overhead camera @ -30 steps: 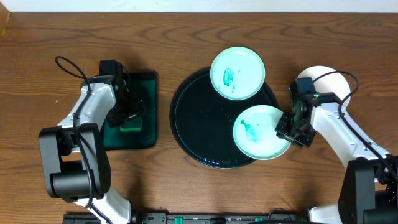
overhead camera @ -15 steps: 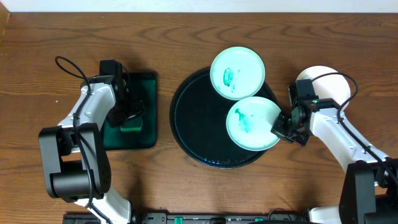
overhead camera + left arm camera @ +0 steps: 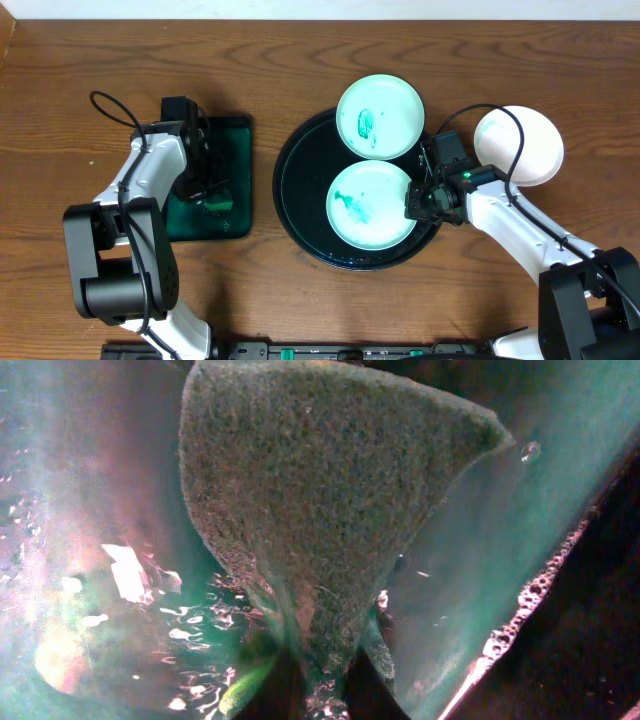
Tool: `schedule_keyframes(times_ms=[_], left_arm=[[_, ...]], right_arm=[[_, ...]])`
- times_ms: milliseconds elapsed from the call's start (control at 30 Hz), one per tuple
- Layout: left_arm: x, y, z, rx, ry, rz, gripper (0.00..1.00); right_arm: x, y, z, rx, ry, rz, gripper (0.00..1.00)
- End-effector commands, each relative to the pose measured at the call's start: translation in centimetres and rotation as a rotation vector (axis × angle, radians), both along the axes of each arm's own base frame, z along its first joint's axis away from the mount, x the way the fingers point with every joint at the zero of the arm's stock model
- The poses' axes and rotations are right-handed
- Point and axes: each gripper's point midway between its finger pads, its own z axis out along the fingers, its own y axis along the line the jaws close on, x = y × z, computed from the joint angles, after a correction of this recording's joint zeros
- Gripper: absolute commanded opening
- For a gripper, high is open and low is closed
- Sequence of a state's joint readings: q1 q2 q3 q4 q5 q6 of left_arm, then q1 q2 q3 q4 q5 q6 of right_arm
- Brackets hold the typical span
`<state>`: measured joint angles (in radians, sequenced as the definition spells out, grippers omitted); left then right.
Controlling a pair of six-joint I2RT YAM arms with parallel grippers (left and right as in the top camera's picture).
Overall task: Clean dirty plates on tray and stack at the side
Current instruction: 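Release the plate and move the right gripper to the lower-right plate rim, then carry the green sponge with the left gripper onto the lower plate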
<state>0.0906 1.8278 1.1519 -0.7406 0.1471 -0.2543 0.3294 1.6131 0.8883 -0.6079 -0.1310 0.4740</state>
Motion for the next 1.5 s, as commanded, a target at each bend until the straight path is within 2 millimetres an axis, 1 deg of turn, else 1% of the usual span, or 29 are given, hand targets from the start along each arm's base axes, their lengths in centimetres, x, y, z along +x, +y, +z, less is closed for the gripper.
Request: schedule_keyframes(times_ms=[0, 133, 233, 367, 467, 600, 633, 700, 800, 933, 1000, 1133, 1200, 1300, 1467], left_arm=[[0.0, 0.1, 0.3, -0.002, -0.002, -0.002, 0.07], [0.1, 0.1, 0.3, -0.001, -0.009, -0.003, 0.07], [0.4, 0.1, 0.4, -0.001, -0.022, -0.007, 0.07], [1.1, 0.0, 1.2, 0.000, -0.068, -0.028, 0.07], [1.8, -0.8, 3.0, -0.012, -0.132, -0.056, 0.07], [2.4, -2.1, 6.5, -0.005, -0.239, -0.094, 0.07], [2.4, -2.6, 7.6, -0.005, -0.269, -0.110, 0.07], [2.3, -3.6, 9.0, -0.006, -0.309, -0.138, 0.07], [1.8, -5.3, 10.2, -0.013, -0.332, -0.184, 0.07], [0.8, -7.9, 9.8, -0.033, -0.297, -0.229, 0.07], [0.2, -9.9, 9.6, -0.073, -0.280, -0.263, 0.07], [-1.1, -15.2, 9.2, -0.193, -0.248, -0.337, 0.07], [-1.6, -17.4, 8.8, -0.224, -0.233, -0.362, 0.07], [-1.8, -20.1, 7.7, -0.242, -0.221, -0.389, 0.07], [-2.2, -24.0, 4.9, -0.286, -0.179, -0.426, 0.07]], right_arm=[[-0.5, -0.1, -0.8, -0.008, 0.025, -0.009, 0.01], [-0.8, -0.2, -1.8, -0.020, 0.058, -0.007, 0.01], [-1.1, -0.1, -3.0, -0.025, 0.093, -0.005, 0.01], [-1.5, 0.1, -4.3, -0.021, 0.130, 0.006, 0.01], [-1.5, 0.2, -4.8, -0.014, 0.139, 0.008, 0.01], [-1.2, 0.4, -4.7, -0.007, 0.128, 0.012, 0.01], [-1.2, 0.4, -4.7, -0.006, 0.125, 0.012, 0.01], [-1.1, 0.4, -4.7, -0.006, 0.124, 0.012, 0.01], [-1.1, 0.4, -4.7, -0.006, 0.124, 0.012, 0.01], [-1.2, 0.4, -4.7, -0.006, 0.125, 0.012, 0.01], [-1.2, 0.4, -4.7, -0.005, 0.125, 0.012, 0.01], [-1.2, 0.5, -4.7, 0.002, 0.128, 0.013, 0.01], [-1.3, 0.7, -4.6, 0.010, 0.130, 0.015, 0.01], [-1.4, 0.9, -4.6, 0.022, 0.135, 0.017, 0.01], [-1.5, 0.8, -4.6, 0.019, 0.142, 0.017, 0.01]])
